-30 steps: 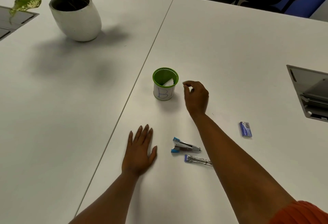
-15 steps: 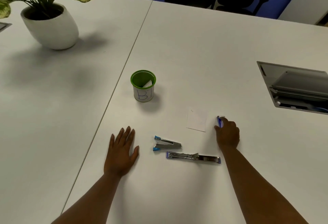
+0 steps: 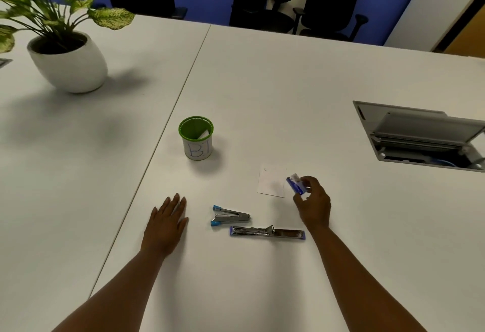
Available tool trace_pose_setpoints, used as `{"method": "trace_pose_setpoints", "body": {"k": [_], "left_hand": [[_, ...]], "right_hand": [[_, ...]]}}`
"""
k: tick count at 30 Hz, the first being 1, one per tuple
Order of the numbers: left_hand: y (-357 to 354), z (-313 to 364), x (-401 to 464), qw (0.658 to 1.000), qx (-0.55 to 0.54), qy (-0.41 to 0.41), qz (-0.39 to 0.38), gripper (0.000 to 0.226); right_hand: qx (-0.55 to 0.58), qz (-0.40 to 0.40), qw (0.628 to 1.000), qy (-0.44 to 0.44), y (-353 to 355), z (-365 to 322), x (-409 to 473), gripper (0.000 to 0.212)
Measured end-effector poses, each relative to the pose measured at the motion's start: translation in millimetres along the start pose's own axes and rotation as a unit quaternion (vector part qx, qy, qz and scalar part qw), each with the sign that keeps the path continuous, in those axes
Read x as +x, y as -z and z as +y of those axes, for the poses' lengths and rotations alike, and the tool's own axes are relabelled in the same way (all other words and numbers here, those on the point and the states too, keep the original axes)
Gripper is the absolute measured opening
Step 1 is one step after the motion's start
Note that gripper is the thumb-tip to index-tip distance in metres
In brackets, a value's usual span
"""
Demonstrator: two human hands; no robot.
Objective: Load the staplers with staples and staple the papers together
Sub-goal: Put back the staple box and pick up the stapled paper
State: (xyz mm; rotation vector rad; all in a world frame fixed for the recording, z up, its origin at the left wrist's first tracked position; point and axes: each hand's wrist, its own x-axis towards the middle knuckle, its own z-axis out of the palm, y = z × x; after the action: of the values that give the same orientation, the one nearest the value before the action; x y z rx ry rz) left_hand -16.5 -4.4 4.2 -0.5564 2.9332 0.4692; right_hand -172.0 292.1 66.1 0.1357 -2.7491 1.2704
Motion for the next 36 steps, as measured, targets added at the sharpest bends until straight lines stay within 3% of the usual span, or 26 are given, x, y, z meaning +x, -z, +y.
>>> {"method": "trace_pose_setpoints", "body": {"k": [5, 7, 9, 11, 14, 16, 18, 22, 28, 36], "left_hand": [[32, 14, 10, 0.995, -0.028, 0.039, -0.089, 0.051], [43, 30, 7, 0.99, -0.129, 0.066, -0.001, 0.045], [54, 53, 4, 0.958, -0.243, 0.067, 0.135, 0.034], [69, 79, -1, 0.908, -0.388, 0.071, 0.14, 0.026], [92, 120, -11, 0.772, -0.628, 0.083, -0.055, 0.028], [104, 139, -21, 0.719, -0.671, 0.077, -0.165, 0.029], [111, 149, -30, 0.662, -0.71, 0.08, -0.227, 0.029], [116, 158, -40, 0.589, -0.763, 0.083, -0.252, 0.03], [113, 158, -49, 0.537, -0.807, 0.08, -0.233, 0.031], [116, 154, -53, 0.551, -0.805, 0.07, -0.209, 0.026]], "right_hand": [[0.076, -0.077, 0.993, 0.046, 16, -30, -12, 0.045], [0.101, -0.11, 0.987, 0.058, 24, -43, -18, 0.045], [0.118, -0.133, 0.981, 0.072, 30, -54, -24, 0.047], [0.124, -0.154, 0.976, 0.089, 37, -62, -30, 0.049], [0.113, -0.181, 0.97, 0.115, 43, -72, -39, 0.049], [0.108, -0.193, 0.967, 0.129, 46, -77, -45, 0.047], [0.111, -0.196, 0.964, 0.138, 49, -82, -50, 0.046], [0.125, -0.195, 0.962, 0.143, 52, -88, -59, 0.044], [0.202, -0.186, 0.955, 0.112, 54, -96, -69, 0.041], [0.279, -0.176, 0.943, 0.048, 49, -101, -77, 0.044]]}}
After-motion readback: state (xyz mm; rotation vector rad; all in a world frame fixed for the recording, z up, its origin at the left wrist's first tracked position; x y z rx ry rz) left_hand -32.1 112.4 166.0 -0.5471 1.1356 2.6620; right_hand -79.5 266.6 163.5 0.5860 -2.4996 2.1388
